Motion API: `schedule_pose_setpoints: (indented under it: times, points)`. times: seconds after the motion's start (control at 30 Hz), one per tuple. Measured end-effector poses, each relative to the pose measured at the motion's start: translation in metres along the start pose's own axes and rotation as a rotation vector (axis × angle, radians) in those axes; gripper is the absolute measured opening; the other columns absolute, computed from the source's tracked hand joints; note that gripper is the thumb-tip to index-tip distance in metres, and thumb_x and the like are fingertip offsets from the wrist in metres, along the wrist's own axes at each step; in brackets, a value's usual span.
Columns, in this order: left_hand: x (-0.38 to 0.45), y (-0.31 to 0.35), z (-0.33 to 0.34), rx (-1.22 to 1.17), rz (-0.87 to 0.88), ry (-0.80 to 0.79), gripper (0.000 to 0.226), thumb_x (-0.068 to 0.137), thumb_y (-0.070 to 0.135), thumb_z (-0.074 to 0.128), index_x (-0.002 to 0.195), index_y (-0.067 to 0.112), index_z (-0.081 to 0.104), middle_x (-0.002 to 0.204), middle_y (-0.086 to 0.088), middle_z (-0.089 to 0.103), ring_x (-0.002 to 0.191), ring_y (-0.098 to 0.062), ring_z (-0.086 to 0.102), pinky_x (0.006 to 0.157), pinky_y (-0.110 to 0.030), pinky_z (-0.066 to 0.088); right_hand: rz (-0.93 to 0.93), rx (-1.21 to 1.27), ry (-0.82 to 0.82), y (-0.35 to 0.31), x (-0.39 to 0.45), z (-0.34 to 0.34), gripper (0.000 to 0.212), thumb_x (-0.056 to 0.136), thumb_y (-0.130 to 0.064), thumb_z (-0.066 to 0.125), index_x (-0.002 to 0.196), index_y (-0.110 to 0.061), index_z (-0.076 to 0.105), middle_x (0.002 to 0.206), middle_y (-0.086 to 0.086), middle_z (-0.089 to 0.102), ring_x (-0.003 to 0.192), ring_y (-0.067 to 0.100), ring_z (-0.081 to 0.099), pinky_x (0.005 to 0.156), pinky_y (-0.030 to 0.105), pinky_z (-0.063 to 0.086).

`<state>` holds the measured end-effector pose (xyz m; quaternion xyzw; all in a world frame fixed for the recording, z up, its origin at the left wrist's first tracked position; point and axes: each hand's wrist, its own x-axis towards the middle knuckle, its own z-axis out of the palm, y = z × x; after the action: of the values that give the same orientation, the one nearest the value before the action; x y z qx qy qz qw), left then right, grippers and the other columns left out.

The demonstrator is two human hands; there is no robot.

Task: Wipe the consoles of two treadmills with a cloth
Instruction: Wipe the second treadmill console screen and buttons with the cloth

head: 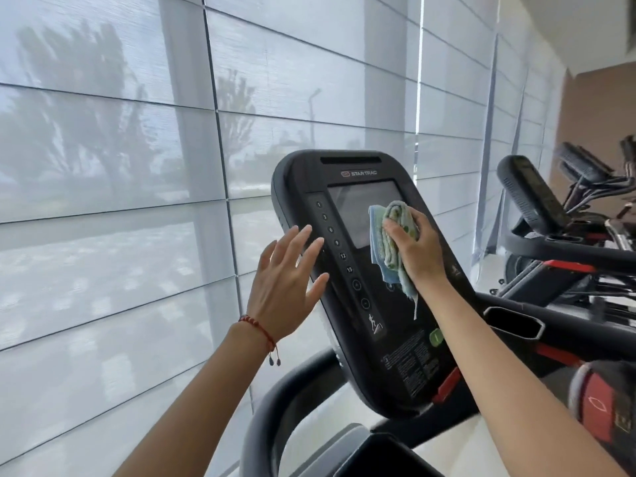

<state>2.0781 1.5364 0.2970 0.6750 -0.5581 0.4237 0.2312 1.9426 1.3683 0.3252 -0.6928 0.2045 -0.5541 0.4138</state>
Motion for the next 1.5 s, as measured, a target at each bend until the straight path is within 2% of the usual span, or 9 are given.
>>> schedule_pose_setpoints:
  times: [0.1, 0.2, 0.47, 0.67, 0.8, 0.9, 1.0, 1.2, 1.5]
  points:
    - [0.025, -0.012, 0.013, 0.013, 0.005, -0.016, 0.051, 0.090, 0.038, 0.040, 0.125, 0.005, 0.056, 0.134, -0.015, 0.050, 0.128, -0.029, 0.038, 0.100, -0.048, 0.040, 0.002, -0.047, -0.027, 0.002, 0.024, 0.017, 0.040, 0.081, -0.041, 0.063, 0.117, -0.025, 0.054, 0.106, -0.001, 0.061, 0.091, 0.008, 0.060, 0.085, 0.026, 0.049]
    - [0.039, -0.024, 0.030, 0.054, -0.006, -0.041, 0.052, 0.090, 0.039, 0.038, 0.127, 0.006, 0.055, 0.138, -0.014, 0.047, 0.133, -0.028, 0.032, 0.106, -0.048, 0.031, -0.017, -0.099, -0.033, 0.007, 0.046, 0.032, 0.052, 0.072, -0.052, 0.060, 0.118, -0.029, 0.053, 0.114, 0.005, 0.059, 0.101, 0.018, 0.058, 0.093, 0.035, 0.047]
    - [0.037, -0.027, 0.068, 0.013, -0.014, 0.045, 0.053, 0.094, 0.031, 0.034, 0.139, 0.002, 0.036, 0.150, -0.014, 0.026, 0.141, -0.028, 0.016, 0.110, -0.046, 0.024, -0.118, -0.247, -0.089, 0.033, 0.091, 0.054, 0.058, 0.083, -0.041, 0.062, 0.134, -0.023, 0.042, 0.114, 0.011, 0.044, 0.091, 0.015, 0.046, 0.072, 0.018, 0.033]
    - [0.041, -0.023, 0.072, 0.041, 0.001, 0.122, 0.050, 0.090, 0.025, 0.039, 0.130, -0.005, 0.046, 0.142, -0.022, 0.038, 0.136, -0.036, 0.027, 0.103, -0.054, 0.036, -0.215, -0.376, -0.025, 0.045, 0.090, 0.059, 0.067, 0.083, -0.053, 0.055, 0.140, -0.022, 0.036, 0.111, 0.004, 0.038, 0.105, 0.019, 0.044, 0.093, 0.033, 0.039]
    - [0.048, -0.028, 0.072, 0.054, 0.045, 0.155, 0.052, 0.087, 0.026, 0.041, 0.129, -0.004, 0.048, 0.140, -0.021, 0.041, 0.136, -0.035, 0.028, 0.107, -0.053, 0.029, -0.230, -0.560, -0.012, 0.041, 0.085, 0.062, 0.069, 0.089, -0.055, 0.042, 0.147, -0.022, 0.022, 0.127, 0.006, 0.042, 0.119, 0.023, 0.040, 0.100, 0.037, 0.031]
    - [0.050, -0.031, 0.072, 0.039, 0.076, 0.144, 0.054, 0.089, 0.027, 0.038, 0.133, -0.003, 0.044, 0.144, -0.020, 0.037, 0.138, -0.035, 0.023, 0.110, -0.052, 0.024, -0.178, -0.470, -0.030, 0.040, 0.076, 0.067, 0.069, 0.092, -0.051, 0.041, 0.148, -0.023, 0.012, 0.138, 0.006, 0.039, 0.128, 0.023, 0.036, 0.105, 0.040, 0.028]
    - [0.049, -0.030, 0.074, 0.013, 0.074, 0.142, 0.055, 0.090, 0.026, 0.036, 0.135, -0.004, 0.041, 0.146, -0.020, 0.033, 0.139, -0.035, 0.020, 0.110, -0.052, 0.023, -0.226, -0.305, 0.003, 0.041, 0.069, 0.072, 0.063, 0.091, -0.053, 0.043, 0.144, -0.027, 0.023, 0.143, 0.004, 0.037, 0.131, 0.020, 0.035, 0.109, 0.043, 0.031]
    - [0.050, -0.029, 0.076, -0.014, 0.065, 0.163, 0.055, 0.089, 0.025, 0.035, 0.134, -0.006, 0.041, 0.145, -0.021, 0.033, 0.139, -0.036, 0.020, 0.110, -0.053, 0.022, -0.297, -0.412, -0.023, 0.046, 0.077, 0.078, 0.069, 0.085, -0.060, 0.038, 0.143, -0.023, 0.031, 0.157, -0.006, 0.018, 0.142, 0.013, 0.019, 0.113, 0.037, 0.019]
    - [0.050, -0.027, 0.082, -0.048, 0.051, 0.190, 0.055, 0.088, 0.023, 0.033, 0.133, -0.008, 0.041, 0.145, -0.022, 0.033, 0.140, -0.035, 0.018, 0.111, -0.053, 0.020, -0.183, -0.354, 0.012, 0.049, 0.133, 0.069, 0.057, 0.095, -0.045, 0.041, 0.145, -0.018, 0.030, 0.154, -0.005, 0.028, 0.140, 0.016, 0.028, 0.113, 0.038, 0.028]
